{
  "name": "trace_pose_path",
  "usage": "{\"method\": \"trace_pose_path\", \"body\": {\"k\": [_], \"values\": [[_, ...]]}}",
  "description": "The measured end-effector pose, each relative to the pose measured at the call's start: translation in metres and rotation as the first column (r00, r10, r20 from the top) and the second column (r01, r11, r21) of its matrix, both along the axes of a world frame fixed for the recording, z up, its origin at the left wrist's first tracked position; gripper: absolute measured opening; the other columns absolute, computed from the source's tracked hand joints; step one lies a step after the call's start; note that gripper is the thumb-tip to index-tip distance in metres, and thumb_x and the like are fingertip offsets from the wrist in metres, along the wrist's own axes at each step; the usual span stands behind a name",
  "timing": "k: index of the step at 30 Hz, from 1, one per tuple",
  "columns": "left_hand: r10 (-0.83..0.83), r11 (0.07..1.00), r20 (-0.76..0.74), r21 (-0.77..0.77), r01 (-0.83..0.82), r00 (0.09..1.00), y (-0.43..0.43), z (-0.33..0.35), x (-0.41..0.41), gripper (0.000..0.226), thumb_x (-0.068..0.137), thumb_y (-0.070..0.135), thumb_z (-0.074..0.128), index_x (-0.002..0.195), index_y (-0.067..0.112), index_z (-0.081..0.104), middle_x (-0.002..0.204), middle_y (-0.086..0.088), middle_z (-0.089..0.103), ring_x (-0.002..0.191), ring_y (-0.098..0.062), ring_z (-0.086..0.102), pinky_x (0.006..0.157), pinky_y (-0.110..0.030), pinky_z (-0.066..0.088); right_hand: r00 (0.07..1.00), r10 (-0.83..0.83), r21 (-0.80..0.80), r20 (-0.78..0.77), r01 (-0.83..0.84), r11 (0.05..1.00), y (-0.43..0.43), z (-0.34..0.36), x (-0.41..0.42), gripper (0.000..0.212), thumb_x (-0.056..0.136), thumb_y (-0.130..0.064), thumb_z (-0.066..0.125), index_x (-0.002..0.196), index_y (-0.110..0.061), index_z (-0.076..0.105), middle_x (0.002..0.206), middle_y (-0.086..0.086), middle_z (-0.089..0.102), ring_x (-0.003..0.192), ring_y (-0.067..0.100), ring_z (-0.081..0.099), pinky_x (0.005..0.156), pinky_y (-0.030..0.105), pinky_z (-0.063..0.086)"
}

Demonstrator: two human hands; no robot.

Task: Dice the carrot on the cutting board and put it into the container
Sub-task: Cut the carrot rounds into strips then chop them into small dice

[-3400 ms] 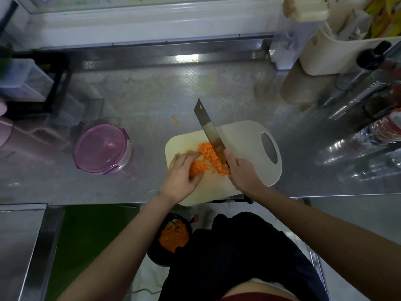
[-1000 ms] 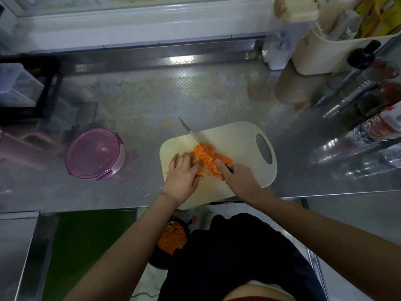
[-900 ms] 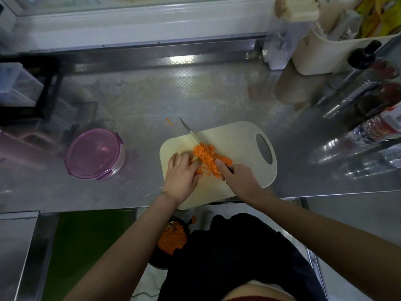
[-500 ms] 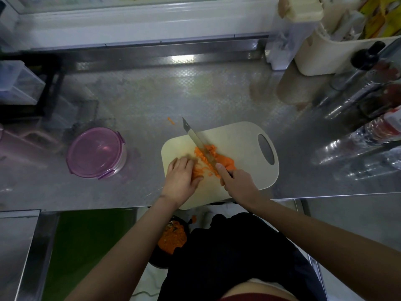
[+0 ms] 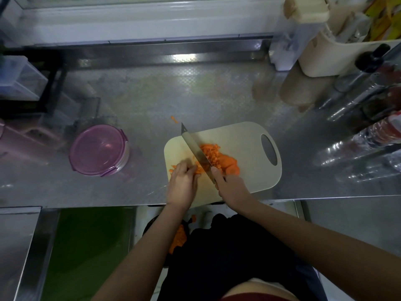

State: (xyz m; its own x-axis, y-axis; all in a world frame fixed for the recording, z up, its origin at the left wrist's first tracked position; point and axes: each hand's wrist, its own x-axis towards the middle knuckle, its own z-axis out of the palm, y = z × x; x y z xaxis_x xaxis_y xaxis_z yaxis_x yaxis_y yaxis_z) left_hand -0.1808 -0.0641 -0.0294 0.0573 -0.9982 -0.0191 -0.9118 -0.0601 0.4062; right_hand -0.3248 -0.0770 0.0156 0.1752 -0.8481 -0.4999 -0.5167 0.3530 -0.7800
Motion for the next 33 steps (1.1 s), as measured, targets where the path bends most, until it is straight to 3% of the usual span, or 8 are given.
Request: {"method": "trace_pose_path", "body": {"k": [5, 7, 10, 18, 23, 27, 30, 33], "values": [[-0.029, 0.999, 0.043, -0.043, 0.031, 0.999, -0.001, 0.0, -0.002, 0.02, 0.07, 0.004, 0.076, 0.089, 0.001, 0.071, 0.08, -0.012, 0.057, 0.075, -0.031, 0.06, 0.064, -0.033, 0.052, 0.992, 0.065, -0.007, -0.106, -0.066, 0.998, 0.002, 0.003, 0.005, 0.054, 0.1, -0.043, 0.031, 0.06, -0.012, 0.05, 0.065, 0.003, 0.053, 0.066, 0.017, 0.049, 0.066, 0.022, 0.029], [-0.029, 0.998, 0.055, -0.045, 0.032, 0.998, -0.002, 0.001, -0.003, 0.023, 0.062, -0.001, 0.079, 0.084, 0.002, 0.071, 0.076, -0.011, 0.056, 0.071, -0.029, 0.059, 0.061, -0.03, 0.049, 0.988, 0.073, -0.045, -0.137, -0.08, 0.996, 0.003, 0.002, 0.01, 0.054, 0.1, -0.041, 0.033, 0.078, -0.002, 0.063, 0.083, 0.016, 0.065, 0.083, 0.025, 0.058, 0.07, 0.025, 0.036], [-0.02, 0.998, 0.076, -0.066, 0.025, 0.997, -0.001, 0.0, -0.004, 0.024, 0.059, -0.002, 0.08, 0.081, 0.003, 0.071, 0.073, -0.01, 0.054, 0.068, -0.028, 0.057, 0.065, -0.027, 0.036, 0.989, 0.042, -0.123, -0.144, -0.06, 0.991, 0.006, -0.004, 0.017, 0.049, 0.1, -0.038, 0.035, 0.102, 0.001, 0.065, 0.104, 0.024, 0.066, 0.102, 0.034, 0.06, 0.089, 0.038, 0.045], [-0.016, 0.997, 0.049, -0.071, 0.02, 0.999, -0.002, -0.005, -0.002, 0.013, 0.063, -0.005, 0.075, 0.068, 0.001, 0.064, 0.071, -0.012, 0.052, 0.067, -0.029, 0.054, 0.065, -0.03, 0.032, 0.953, 0.064, -0.109, -0.297, -0.1, 0.989, -0.005, -0.01, 0.039, 0.061, 0.099, -0.048, 0.027, 0.105, -0.002, 0.067, 0.104, 0.022, 0.067, 0.102, 0.036, 0.061, 0.085, 0.037, 0.047], [-0.04, 0.999, 0.041, 0.01, 0.04, 0.998, -0.005, -0.006, 0.001, 0.01, 0.07, 0.002, 0.071, 0.079, 0.001, 0.068, 0.08, -0.013, 0.054, 0.077, -0.032, 0.056, 0.069, -0.036, 0.047, 0.973, 0.024, -0.011, -0.231, -0.028, 1.0, -0.014, -0.008, 0.03, 0.063, 0.098, -0.049, 0.029, 0.109, 0.002, 0.064, 0.111, 0.026, 0.063, 0.11, 0.036, 0.057, 0.09, 0.035, 0.042], [-0.054, 0.993, 0.037, 0.106, 0.05, 0.998, -0.013, 0.002, 0.006, 0.028, 0.086, 0.016, 0.059, 0.107, -0.002, 0.059, 0.109, -0.017, 0.051, 0.106, -0.031, 0.045, 0.092, -0.034, 0.035, 0.979, -0.003, 0.0, -0.205, 0.003, 1.0, -0.014, -0.01, 0.029, 0.068, 0.097, -0.053, 0.027, 0.106, 0.003, 0.065, 0.111, 0.025, 0.063, 0.107, 0.035, 0.057, 0.087, 0.033, 0.041], [-0.087, 0.987, 0.023, 0.137, 0.083, 0.996, -0.017, 0.008, 0.011, 0.042, 0.084, 0.026, 0.063, 0.118, 0.003, 0.053, 0.118, -0.014, 0.048, 0.113, -0.029, 0.041, 0.097, -0.032, 0.03, 0.985, -0.002, -0.029, -0.172, -0.003, 1.0, -0.015, -0.008, 0.025, 0.066, 0.098, -0.05, 0.027, 0.097, 0.004, 0.066, 0.104, 0.025, 0.065, 0.103, 0.034, 0.058, 0.079, 0.029, 0.036], [-0.135, 0.98, 0.002, 0.148, 0.133, 0.991, -0.015, 0.011, 0.018, 0.05, 0.079, 0.034, 0.068, 0.121, 0.011, 0.052, 0.118, -0.009, 0.049, 0.115, -0.027, 0.041, 0.102, -0.032, 0.027, 0.987, 0.004, -0.05, -0.159, -0.013, 0.999, -0.016, -0.007, 0.018, 0.068, 0.098, -0.05, 0.026, 0.093, 0.005, 0.067, 0.103, 0.025, 0.065, 0.103, 0.033, 0.058, 0.086, 0.032, 0.039]]}}
